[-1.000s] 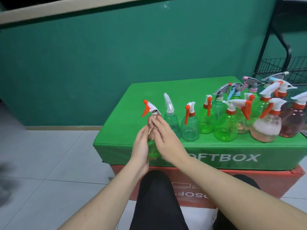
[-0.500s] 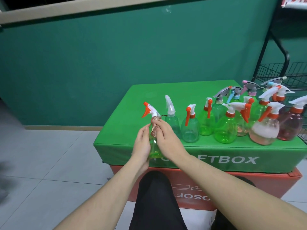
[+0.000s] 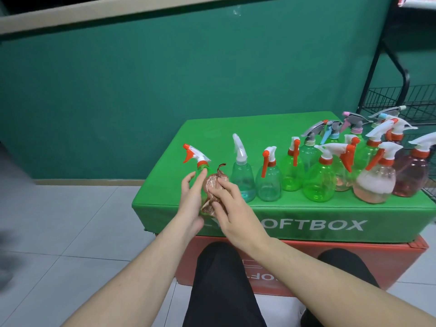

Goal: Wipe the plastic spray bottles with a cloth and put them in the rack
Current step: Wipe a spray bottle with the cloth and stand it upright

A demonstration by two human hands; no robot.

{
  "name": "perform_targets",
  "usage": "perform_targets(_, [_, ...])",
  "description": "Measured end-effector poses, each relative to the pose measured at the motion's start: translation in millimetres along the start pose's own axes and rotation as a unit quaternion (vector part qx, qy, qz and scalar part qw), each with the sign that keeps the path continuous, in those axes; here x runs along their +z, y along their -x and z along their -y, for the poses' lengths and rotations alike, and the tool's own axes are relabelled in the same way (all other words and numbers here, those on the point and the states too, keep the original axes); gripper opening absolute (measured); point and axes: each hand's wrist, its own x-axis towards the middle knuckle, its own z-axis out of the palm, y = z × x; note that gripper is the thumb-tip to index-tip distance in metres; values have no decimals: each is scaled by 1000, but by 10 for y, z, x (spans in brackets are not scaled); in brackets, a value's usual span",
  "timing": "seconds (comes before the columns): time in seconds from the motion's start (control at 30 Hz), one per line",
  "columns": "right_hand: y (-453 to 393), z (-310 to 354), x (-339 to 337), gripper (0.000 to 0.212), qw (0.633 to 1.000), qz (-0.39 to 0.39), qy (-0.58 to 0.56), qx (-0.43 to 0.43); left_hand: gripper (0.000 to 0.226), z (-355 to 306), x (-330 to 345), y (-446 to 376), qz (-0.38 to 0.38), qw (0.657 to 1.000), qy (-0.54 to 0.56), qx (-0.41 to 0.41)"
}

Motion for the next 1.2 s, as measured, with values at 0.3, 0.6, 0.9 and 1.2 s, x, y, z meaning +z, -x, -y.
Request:
perform_targets(0.3, [-60, 31, -36, 31, 999, -17, 5, 32, 37, 153, -13, 46, 19, 999, 30, 3])
perform_targets(0.6, [-228, 24, -128, 59, 997, 10, 31, 63, 30, 242, -2, 186, 89, 996, -26, 4])
perform_targets(0.9, [-478, 69, -187, 44, 984, 12, -60, 170, 32, 234, 28, 287, 93, 995, -21, 14])
perform_targets(1.2, [-269, 38, -49, 41, 992, 9, -28, 124, 26, 310, 77, 226, 18, 998, -48, 48])
